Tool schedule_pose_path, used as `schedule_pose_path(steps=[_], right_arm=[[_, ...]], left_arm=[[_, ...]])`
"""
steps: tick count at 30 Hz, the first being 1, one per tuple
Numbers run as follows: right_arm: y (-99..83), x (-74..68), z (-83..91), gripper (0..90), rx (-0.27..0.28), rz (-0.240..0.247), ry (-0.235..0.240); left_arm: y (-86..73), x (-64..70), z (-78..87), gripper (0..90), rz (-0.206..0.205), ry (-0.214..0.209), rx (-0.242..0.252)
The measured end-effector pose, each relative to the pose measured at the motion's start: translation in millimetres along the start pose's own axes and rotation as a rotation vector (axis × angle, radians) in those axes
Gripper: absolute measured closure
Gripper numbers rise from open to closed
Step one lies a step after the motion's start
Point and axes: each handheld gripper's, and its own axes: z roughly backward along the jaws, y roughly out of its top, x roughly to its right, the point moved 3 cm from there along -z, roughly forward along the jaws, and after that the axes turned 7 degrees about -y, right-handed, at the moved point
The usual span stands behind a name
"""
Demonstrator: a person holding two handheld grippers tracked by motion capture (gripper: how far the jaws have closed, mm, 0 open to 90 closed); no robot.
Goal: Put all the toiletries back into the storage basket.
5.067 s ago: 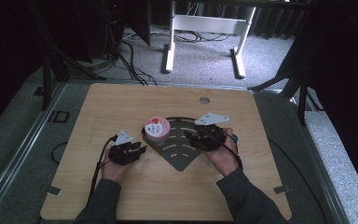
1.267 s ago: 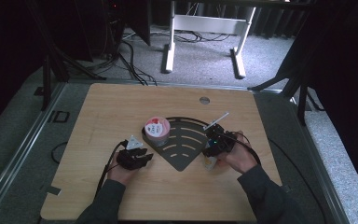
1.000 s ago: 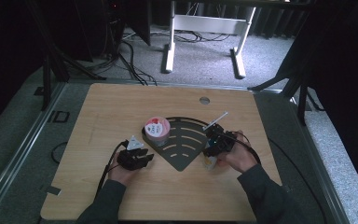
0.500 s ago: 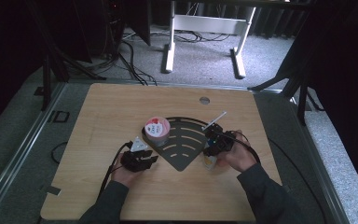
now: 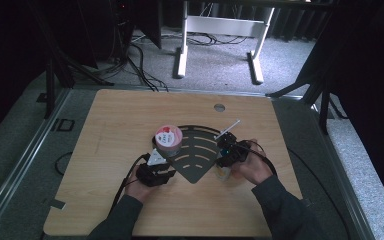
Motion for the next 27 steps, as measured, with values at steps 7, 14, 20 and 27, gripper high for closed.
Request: schedule_pose_path(steps=[7, 14, 20, 27], right_arm=[[5.1, -3.5, 6.5, 54.1, 0.021, 0.011, 0.007], [14.6, -9.2, 9.1, 54.2, 0.041, 0.021, 0.018], [26.7, -12.8, 9.9, 54.2, 0.065, 0.02, 0.024], [33.9, -16.0, 11.4, 54.2, 0.077, 0.029, 0.019]], left_arm=[[0.1, 5.4, -6.1, 63.4, -0.019, -0.003, -0.012], [1.5, 9.1, -13.9, 64.5, -0.041, 0.008, -0.021], [2.5, 10.9, -21.9, 66.5, -0.052, 0.012, -0.023], [5.9, 11.1, -25.8, 69.1, -0.043, 0.012, -0.002]])
